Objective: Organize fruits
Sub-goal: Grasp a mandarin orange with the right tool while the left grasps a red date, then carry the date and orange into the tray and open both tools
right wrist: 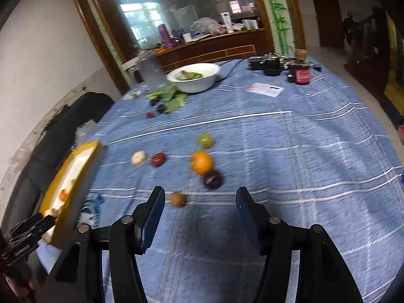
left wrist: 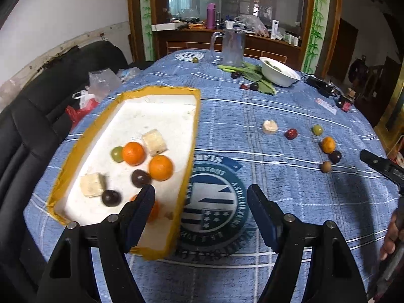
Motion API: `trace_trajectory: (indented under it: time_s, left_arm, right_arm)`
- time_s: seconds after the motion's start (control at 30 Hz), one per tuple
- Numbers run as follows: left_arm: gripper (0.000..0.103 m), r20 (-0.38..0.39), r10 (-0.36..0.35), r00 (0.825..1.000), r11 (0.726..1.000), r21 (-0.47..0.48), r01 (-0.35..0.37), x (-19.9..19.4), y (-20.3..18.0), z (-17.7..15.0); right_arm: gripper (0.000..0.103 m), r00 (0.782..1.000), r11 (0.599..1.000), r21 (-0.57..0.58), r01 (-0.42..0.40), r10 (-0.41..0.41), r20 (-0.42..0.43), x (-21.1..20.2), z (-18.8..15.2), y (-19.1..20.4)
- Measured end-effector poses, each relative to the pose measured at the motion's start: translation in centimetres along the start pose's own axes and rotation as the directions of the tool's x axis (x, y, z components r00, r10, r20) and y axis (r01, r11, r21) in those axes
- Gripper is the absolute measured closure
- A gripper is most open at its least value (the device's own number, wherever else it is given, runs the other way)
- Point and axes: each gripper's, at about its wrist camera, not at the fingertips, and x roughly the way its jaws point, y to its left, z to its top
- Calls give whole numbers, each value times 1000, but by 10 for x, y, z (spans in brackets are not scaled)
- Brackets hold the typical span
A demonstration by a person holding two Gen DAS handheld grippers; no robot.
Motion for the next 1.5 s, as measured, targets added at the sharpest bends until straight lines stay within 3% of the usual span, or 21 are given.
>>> trace_trajectory:
  time_s: [0.17, 0.47, 0.53, 0.57, 0.73, 0.83, 0.93, 1.1, 1.23, 1.27, 1.3, 1.5]
  left_arm:
    - [28, -7, -62, 998, 998, 4, 62, 9, -12, 8]
    - [29, -40, -148, 988, 988, 45, 149, 39, -46, 31]
    - [29, -49, -173, 984, 983, 47, 175, 48, -58, 38]
    - [30, -52, -189, 981, 980, 48, 191, 52, -63, 41]
    - [49, -59, -246, 967, 958, 138, 252, 84, -108, 57]
    - [62, -99, -272, 957, 944, 166, 285, 108, -129, 64]
    - [63, -113, -283, 952, 927, 224, 302, 130, -149, 69]
    - [63, -116, -252, 961, 907, 318, 276, 150, -164, 69]
    - [65, -130, -232, 964, 906, 333, 263, 162, -164, 69]
    - [70, -117, -226, 967, 906, 340, 252, 161, -164, 68]
    - [84, -111, -221, 969, 905, 348, 246, 160, -164, 67]
    - [86, -80, -250, 965, 917, 300, 262, 154, -154, 67]
  right_arm:
    - [41, 998, 998, -28, 50, -51, -35, 33, 18, -3]
    - [41, 992, 994, -100, 47, -58, -110, 96, 36, 11]
    - [46, 992, 992, -118, 52, -65, -109, 99, 35, 12]
    - [53, 991, 990, -129, 55, -70, -110, 101, 33, 12]
    - [73, 992, 989, -147, 11, -29, -120, 106, 33, 10]
    - [73, 993, 986, -167, 17, -36, -110, 103, 31, 12]
    - [73, 994, 988, -152, 5, -22, -111, 100, 30, 9]
    - [73, 992, 993, -118, -11, -4, -126, 99, 31, 4]
    - [73, 991, 994, -109, -22, 7, -134, 100, 32, 5]
    - [73, 991, 994, -110, -22, 8, -134, 100, 31, 5]
    - [73, 991, 994, -110, -21, 7, -134, 100, 31, 5]
    - [73, 992, 994, -104, -22, 8, -129, 99, 31, 5]
